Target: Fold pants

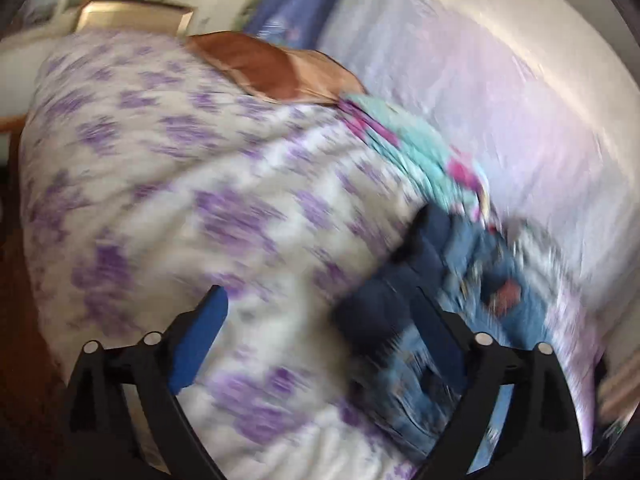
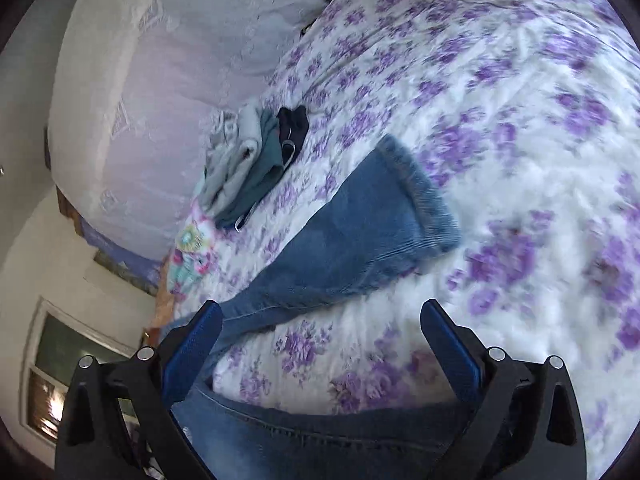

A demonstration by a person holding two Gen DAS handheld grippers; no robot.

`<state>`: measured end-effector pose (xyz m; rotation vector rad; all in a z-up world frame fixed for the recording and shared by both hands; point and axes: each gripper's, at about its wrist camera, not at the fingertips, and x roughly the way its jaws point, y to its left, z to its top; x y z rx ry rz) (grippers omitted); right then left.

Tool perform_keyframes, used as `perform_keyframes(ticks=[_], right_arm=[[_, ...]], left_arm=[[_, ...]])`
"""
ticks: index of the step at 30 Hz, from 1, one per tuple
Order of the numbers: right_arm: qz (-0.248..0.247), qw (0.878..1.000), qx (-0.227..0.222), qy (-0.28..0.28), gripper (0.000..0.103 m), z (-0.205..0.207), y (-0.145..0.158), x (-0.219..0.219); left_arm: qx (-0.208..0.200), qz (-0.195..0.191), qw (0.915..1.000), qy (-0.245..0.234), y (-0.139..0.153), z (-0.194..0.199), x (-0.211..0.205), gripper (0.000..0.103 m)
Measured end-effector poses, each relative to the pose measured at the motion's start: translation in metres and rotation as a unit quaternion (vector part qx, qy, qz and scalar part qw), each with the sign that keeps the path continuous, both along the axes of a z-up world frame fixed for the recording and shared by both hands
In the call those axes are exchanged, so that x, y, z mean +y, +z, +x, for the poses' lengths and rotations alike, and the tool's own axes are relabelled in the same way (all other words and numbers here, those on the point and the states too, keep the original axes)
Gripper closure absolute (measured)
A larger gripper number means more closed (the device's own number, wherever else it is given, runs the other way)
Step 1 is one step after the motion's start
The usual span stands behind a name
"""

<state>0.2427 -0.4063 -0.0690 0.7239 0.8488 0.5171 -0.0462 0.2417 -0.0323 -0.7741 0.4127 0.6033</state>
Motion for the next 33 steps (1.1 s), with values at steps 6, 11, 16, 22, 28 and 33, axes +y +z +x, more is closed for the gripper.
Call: perform_keyframes(ticks=[6,11,16,22,28,33], right_arm=[[0.037,0.999,0.010,0.032,0.005,0.096,0.018,0.050],[-0.041,0.992,-0.108,-0.057,0.006,0.133,0.079,0.045],[-0.100,0.987,-0.118,-0.045,0.006,0.097,0.060,0.027],[0.001,0.999,-0.008,-0.041,0.015,0.104,-0.006,0.002],[0.024,0.998,0.009,-0.059,0.027,0.139,-0.019,0.025],[-0.008,0.995,-0.039,-0.087,0.091,0.136,-0.005,0.033]], left_arm=[[-0.007,-0.035,0.9993,0.008,-0.004,-0.004,0.010,0.013],[-0.007,-0.036,0.9993,-0.005,0.003,0.006,0.004,0.013],[0.002,-0.025,0.9996,-0.009,0.007,0.016,0.009,0.012],[0.013,-0.037,0.9992,-0.012,-0.003,0.040,0.010,0.011],[0.043,-0.014,0.9990,-0.006,-0.008,0.053,0.005,0.006],[0.034,-0.011,0.9993,-0.009,-0.009,0.051,0.006,0.005]])
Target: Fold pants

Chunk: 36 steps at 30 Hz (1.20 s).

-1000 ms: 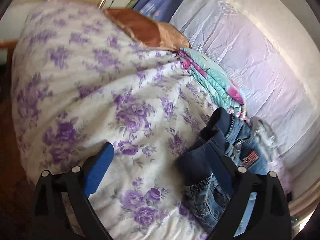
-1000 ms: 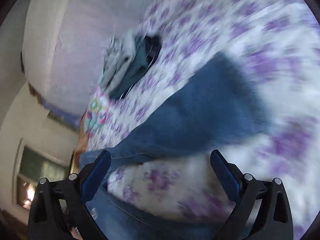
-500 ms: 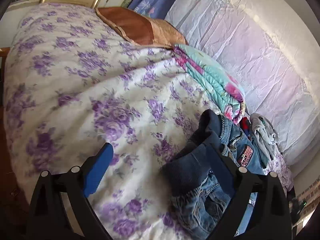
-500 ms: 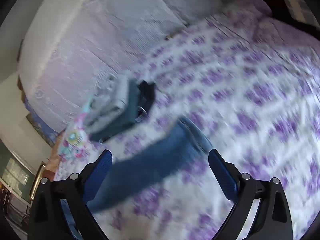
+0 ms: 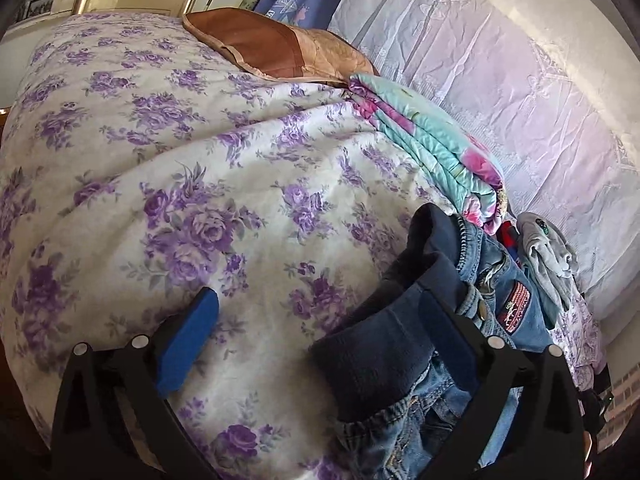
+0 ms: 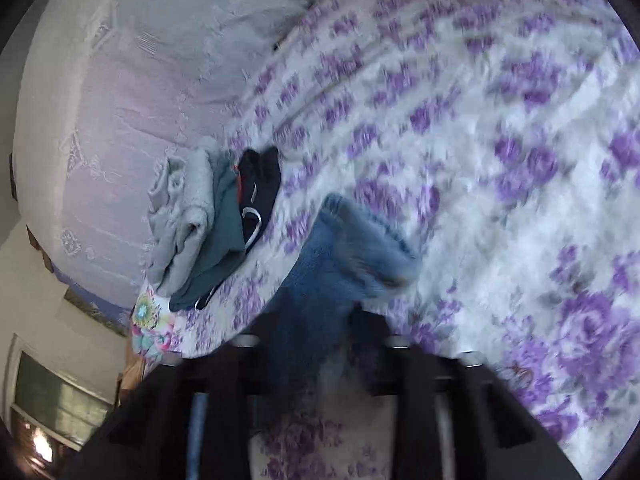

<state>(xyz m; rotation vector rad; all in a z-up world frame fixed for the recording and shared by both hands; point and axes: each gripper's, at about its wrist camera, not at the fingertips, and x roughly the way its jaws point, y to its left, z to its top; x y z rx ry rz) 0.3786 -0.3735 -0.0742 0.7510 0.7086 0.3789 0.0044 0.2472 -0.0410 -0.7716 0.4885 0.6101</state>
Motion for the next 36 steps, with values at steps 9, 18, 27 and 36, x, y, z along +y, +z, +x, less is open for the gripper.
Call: perform_keyframes(ticks=[9,18,27,36], right_arm=[[-0.020,0.995,-0.094,0.013,0.092,-0.095,0.039,-0.049],[0.075,0.995,-0.032,-0.057,0.062,-0.127,-0.009,-0.107],[-0.052,0.985,-0.158,0.044,0.028,-0.127,0.080,-0.031],[-0.038,0.990,0.006,0.135,0.030,-0.033,0.010,0.025]], left_arm=[[-0.020,-0.004,0.9998,-0.007,-0.001,-0.005,0.001,0.005],[-0.012,0.001,0.9997,-0.019,-0.002,-0.003,0.000,0.005],[0.024,0.006,0.9995,-0.022,-0.003,0.007,-0.001,0.005],[0.051,0.013,0.9982,-0.029,0.003,0.013,-0.003,0.005]])
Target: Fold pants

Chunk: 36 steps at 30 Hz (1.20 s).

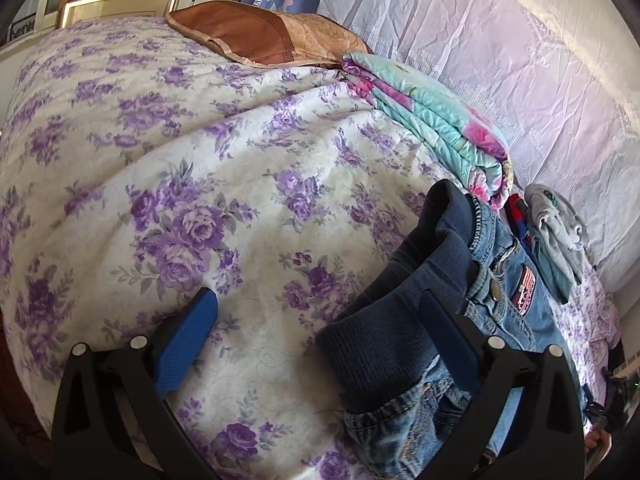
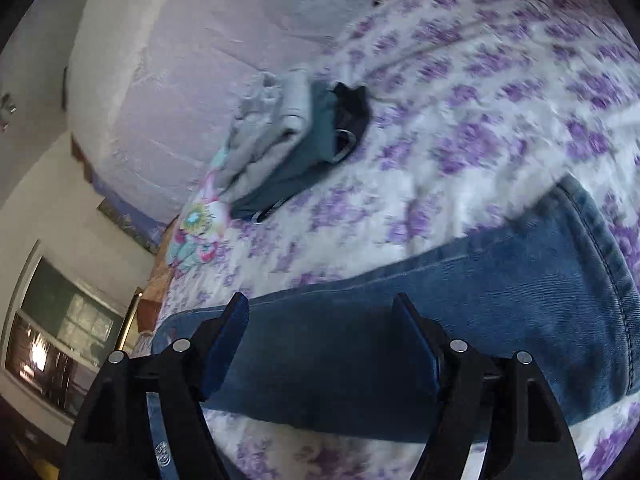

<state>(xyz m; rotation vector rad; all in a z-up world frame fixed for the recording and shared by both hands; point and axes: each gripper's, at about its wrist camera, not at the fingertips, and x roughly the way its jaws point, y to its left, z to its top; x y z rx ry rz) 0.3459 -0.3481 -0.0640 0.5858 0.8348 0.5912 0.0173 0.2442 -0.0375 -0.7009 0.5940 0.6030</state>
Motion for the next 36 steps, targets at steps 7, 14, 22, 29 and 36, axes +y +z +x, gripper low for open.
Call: perform_keyframes(ticks=[7,14,22,29,36], right_arm=[[0.017,0.994,-0.044,-0.101,0.033,-0.029,0.008,-0.047],[-0.047,0.998,-0.017,0.027,0.022,-0.025,-0.009,0.015],[0.006,0.996,-0.061,-0.065,0.026,-0.036,0.022,-0.056],[0.036,0.992,0.020,-0.119,0.026,-0.011,-0.007,-0.126],[-0.021,0.997,0.035,-0.068,0.026,0.006,-0.016,-0.102]], left_arm=[[-0.012,0.049,0.9973,-0.052,0.053,0.029,-0.004,0.005],[0.063,0.095,0.9850,-0.130,0.063,0.108,-0.008,0.005],[0.083,-0.057,0.9776,-0.185,0.019,0.177,0.039,0.005],[0.063,-0.116,0.9598,-0.248,0.000,0.197,0.042,0.019],[0.045,-0.098,0.9522,-0.286,0.007,0.193,0.025,0.068]])
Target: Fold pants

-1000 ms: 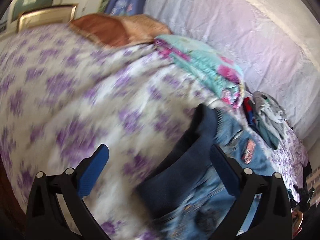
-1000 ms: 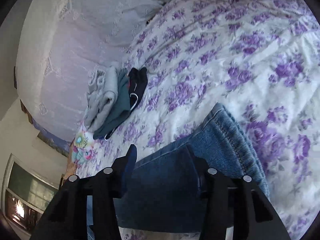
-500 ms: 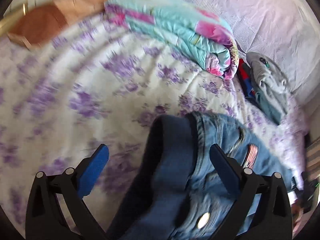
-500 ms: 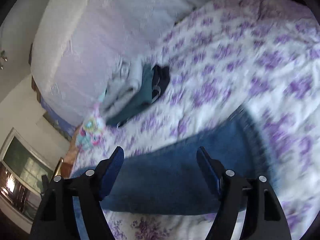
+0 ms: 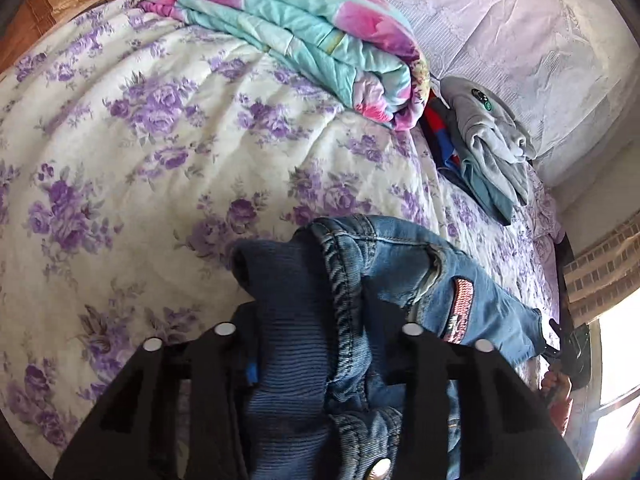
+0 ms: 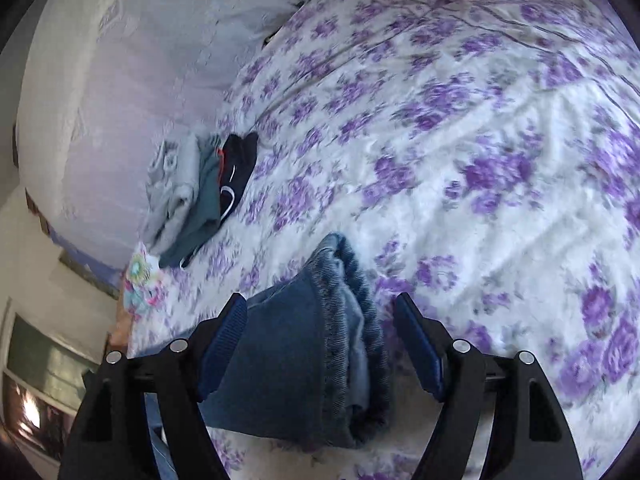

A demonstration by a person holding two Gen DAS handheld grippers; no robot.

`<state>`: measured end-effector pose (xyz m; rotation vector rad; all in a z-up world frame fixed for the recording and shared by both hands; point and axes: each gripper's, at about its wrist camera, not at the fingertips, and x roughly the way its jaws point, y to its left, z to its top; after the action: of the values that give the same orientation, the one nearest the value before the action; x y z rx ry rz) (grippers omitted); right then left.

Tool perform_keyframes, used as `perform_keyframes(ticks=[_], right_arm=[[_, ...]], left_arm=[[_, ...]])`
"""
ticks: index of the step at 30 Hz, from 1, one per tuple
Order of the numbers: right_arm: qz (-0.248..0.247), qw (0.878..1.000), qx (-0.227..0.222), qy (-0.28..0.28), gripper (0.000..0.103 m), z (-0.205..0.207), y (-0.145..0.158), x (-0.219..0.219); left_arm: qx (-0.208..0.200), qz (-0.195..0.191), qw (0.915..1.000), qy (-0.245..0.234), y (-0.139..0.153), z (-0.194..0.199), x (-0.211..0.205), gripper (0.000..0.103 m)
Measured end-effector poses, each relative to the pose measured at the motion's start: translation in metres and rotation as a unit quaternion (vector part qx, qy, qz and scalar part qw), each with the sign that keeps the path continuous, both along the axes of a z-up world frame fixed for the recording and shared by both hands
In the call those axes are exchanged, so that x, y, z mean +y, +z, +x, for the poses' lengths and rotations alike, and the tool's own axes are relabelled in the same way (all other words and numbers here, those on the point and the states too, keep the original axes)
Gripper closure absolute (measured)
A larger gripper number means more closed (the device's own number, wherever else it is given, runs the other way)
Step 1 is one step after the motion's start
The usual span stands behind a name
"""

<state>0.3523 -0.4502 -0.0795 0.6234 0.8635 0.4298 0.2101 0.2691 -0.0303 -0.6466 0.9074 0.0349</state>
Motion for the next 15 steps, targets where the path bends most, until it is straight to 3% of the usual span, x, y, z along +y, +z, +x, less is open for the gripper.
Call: perform_keyframes(ticks=[2,4,6,9,15], right_arm=[[-0.009,1.000,0.003,0.015,0.026,0.007,0.001,0.007],[-0.031,0.999,0.004,0.026,0.040,0.014,-0.002,0.015],[-0.054,0.998,0.003,0.034,0.084,0.016,-0.004,0.023],[-0.054,0.997,-0.026,0.039,0.086,0.009,0.006,0.025],[-0.044,0.994,-0.096,0.010,0.087,0.022,0.057,0.020]], left_arm=[[-0.007,0.001,1.0000,0.005,0.004,-0.002,-0.002,0.070],[-0.013,0.009,0.9998,0.012,0.009,-0.005,-0.004,0.072],[-0.023,0.013,0.9994,0.021,0.013,-0.005,-0.006,0.075],[-0.054,0.011,0.9979,0.034,0.030,-0.011,-0.007,0.077],[-0.105,0.010,0.9932,0.049,0.067,0.002,-0.009,0.079]])
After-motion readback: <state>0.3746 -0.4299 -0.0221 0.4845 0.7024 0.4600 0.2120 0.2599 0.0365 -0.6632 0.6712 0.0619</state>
